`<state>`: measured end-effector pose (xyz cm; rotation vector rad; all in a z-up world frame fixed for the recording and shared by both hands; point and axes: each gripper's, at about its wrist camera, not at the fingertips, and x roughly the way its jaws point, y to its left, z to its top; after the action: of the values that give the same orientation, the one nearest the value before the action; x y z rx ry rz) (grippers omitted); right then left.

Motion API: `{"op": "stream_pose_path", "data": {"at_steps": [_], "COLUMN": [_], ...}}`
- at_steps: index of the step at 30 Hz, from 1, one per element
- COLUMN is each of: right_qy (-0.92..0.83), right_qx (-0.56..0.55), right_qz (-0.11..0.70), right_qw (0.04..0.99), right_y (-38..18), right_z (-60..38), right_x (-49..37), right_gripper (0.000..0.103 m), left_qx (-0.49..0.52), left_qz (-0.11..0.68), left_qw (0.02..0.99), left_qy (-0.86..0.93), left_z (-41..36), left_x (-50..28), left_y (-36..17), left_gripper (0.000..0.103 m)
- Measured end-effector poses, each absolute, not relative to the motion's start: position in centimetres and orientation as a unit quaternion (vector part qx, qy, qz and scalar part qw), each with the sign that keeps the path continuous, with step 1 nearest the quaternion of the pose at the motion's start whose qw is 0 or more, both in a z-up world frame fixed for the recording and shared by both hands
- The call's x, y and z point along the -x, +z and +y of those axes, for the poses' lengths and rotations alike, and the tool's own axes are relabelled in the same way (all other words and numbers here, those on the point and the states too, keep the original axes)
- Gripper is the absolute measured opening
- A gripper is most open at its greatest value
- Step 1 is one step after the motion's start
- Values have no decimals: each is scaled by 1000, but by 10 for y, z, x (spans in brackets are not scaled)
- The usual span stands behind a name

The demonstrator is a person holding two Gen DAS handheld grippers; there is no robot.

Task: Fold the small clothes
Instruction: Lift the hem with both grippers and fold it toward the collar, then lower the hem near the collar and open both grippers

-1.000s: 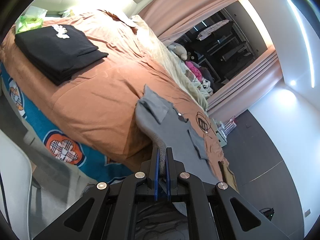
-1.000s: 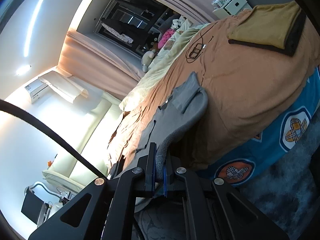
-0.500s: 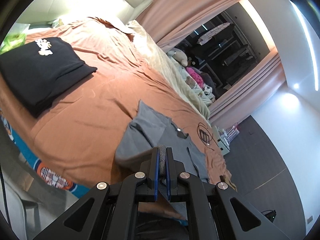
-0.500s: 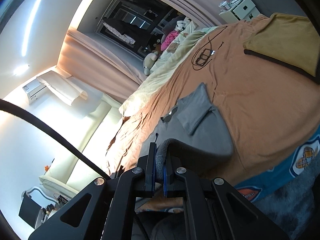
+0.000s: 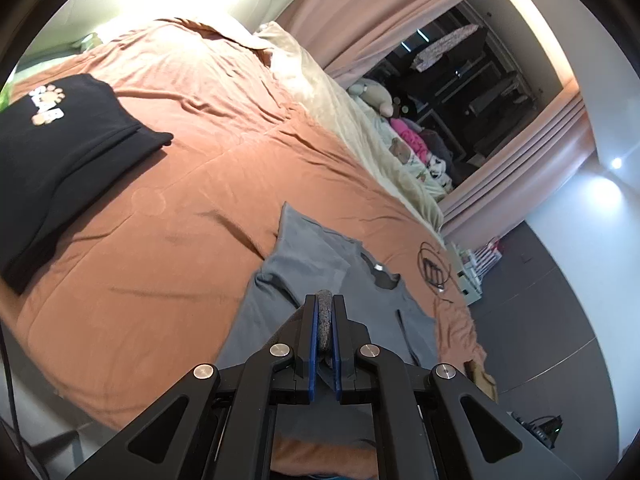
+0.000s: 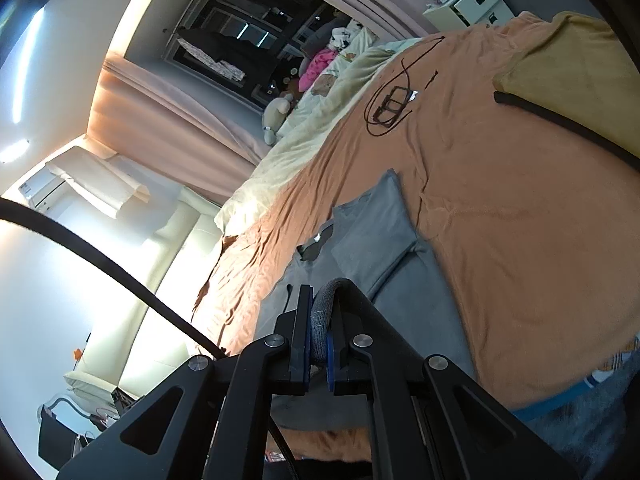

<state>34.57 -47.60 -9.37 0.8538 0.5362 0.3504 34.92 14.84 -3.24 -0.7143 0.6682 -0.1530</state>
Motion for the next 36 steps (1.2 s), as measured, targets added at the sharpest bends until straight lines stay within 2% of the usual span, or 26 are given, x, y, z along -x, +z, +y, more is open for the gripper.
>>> {"op": "stream_pose_path", "data": {"at_steps": [36], "right_qy": [106], "right_qx": [-343], "right_qz": [345], "right_qw": [868], "right_y": [-70], "right_z": [-440], "right_x": [-501], "right_gripper": [2], "left_qx": [240], "left_qz": [408], "left_qw": [880], "left_qy": [-28], "left_z": [128], "left_x": [-569], "left_y": [-84], "left_gripper": [6]}}
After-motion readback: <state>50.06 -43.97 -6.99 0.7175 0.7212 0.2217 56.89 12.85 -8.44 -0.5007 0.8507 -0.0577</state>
